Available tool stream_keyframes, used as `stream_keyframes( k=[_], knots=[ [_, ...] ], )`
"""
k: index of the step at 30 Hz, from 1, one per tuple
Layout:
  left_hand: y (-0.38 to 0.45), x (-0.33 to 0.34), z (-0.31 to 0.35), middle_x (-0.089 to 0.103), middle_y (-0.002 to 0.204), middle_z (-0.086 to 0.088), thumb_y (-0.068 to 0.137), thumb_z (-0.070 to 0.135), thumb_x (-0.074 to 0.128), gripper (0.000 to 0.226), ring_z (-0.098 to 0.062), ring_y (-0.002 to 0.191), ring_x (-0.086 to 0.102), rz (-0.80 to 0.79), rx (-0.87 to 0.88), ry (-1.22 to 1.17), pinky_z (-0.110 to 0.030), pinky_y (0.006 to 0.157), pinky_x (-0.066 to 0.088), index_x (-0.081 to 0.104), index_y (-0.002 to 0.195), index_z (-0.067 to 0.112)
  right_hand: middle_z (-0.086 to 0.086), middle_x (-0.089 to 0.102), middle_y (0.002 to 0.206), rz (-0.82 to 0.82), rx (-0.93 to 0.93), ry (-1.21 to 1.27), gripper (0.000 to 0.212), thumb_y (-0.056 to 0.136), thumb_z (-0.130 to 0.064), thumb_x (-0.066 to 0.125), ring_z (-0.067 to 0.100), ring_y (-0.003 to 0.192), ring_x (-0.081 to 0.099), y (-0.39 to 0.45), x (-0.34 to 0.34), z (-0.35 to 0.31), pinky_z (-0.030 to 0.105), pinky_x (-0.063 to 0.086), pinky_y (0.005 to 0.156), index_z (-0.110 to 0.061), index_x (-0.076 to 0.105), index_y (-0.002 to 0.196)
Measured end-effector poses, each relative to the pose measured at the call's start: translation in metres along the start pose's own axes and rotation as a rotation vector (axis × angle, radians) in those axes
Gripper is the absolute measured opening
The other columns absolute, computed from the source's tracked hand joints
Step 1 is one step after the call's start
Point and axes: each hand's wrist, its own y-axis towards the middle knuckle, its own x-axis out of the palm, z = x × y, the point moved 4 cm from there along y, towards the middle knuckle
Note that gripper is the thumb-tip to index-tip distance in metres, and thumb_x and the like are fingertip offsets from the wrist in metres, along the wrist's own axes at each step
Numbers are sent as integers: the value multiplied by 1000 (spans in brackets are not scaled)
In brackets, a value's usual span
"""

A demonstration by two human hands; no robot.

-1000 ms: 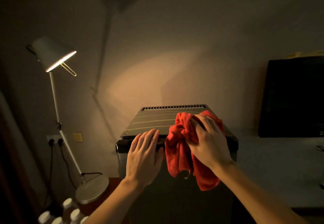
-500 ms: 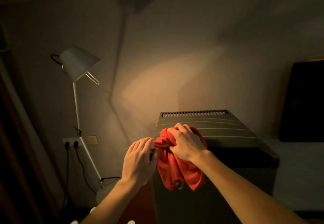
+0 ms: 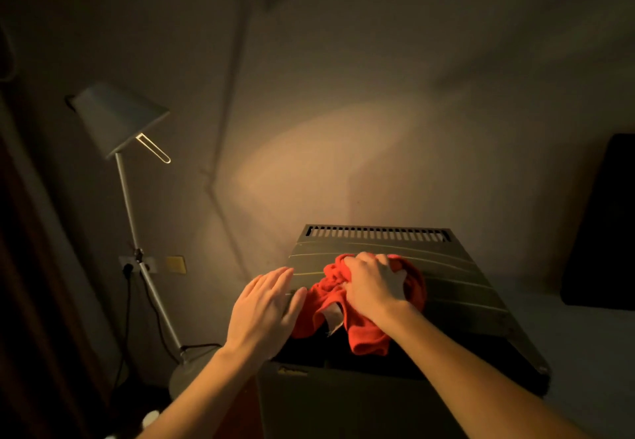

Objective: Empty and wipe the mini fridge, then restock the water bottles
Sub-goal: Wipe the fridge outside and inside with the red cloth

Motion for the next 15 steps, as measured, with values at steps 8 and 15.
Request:
stream_keyframes(
  k=[8, 15],
  knots=[
    [13, 1, -56, 59, 138, -5, 90, 61, 17, 78, -20, 128, 53, -54, -146, -32, -32, 107, 37, 56, 136, 13, -5, 49, 138, -63, -353, 51, 53, 85, -48, 57, 24, 132, 39, -7, 15, -64, 54, 38, 104, -34, 40, 134],
    [37, 24, -60, 64, 130, -1, 93, 61, 27, 67, -19, 120, 58, -77, -32, -111, -31, 101, 43, 61, 130, 16, -3, 48, 133, -11, -211, 45, 39, 85, -37, 62, 24, 130, 39, 25, 22, -69, 51, 45, 98, -30, 56, 123]
  ],
)
